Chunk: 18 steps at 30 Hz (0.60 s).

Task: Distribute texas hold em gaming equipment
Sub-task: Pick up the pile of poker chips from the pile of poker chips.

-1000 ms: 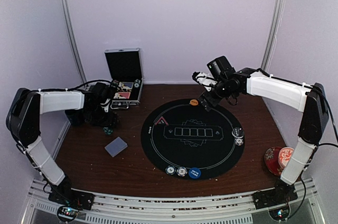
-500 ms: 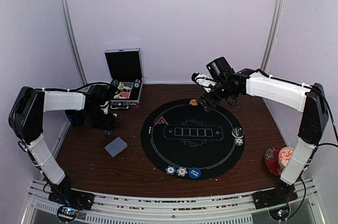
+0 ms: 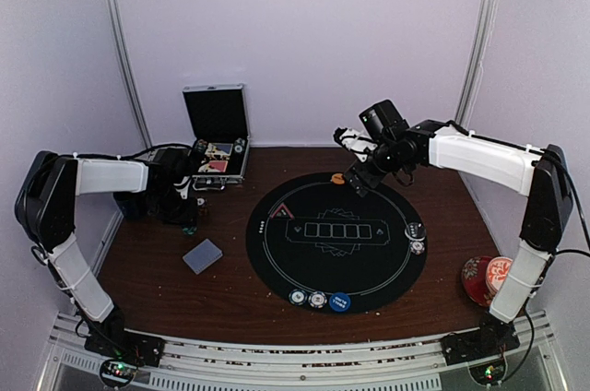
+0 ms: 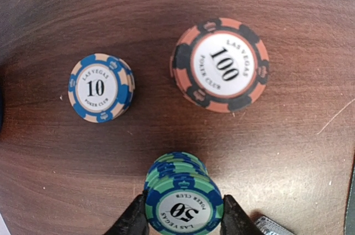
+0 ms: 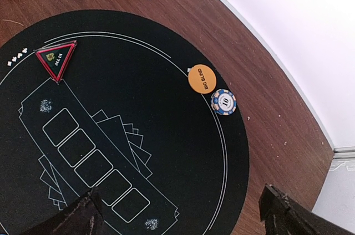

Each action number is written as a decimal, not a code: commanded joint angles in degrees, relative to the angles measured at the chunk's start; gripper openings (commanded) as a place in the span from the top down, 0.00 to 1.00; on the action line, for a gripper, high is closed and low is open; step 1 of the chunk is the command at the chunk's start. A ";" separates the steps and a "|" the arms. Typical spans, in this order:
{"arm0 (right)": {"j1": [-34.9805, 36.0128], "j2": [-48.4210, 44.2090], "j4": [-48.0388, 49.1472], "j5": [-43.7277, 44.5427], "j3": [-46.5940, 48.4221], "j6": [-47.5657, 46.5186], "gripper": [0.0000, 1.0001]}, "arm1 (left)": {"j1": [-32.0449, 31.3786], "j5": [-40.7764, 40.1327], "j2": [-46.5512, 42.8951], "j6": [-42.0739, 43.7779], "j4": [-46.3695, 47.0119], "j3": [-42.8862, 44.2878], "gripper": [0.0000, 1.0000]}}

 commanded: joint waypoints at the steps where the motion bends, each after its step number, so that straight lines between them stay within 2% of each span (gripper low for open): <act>1: 0.31 0.56 0.73 1.50 -0.55 -0.36 0.00 | 0.42 0.86 0.16 0.57 2.12 -0.71 0.61; 18: 0.29 0.09 0.73 1.90 -0.46 -0.28 0.00 | 0.42 -1.18 -5.17 0.46 1.82 -0.83 0.68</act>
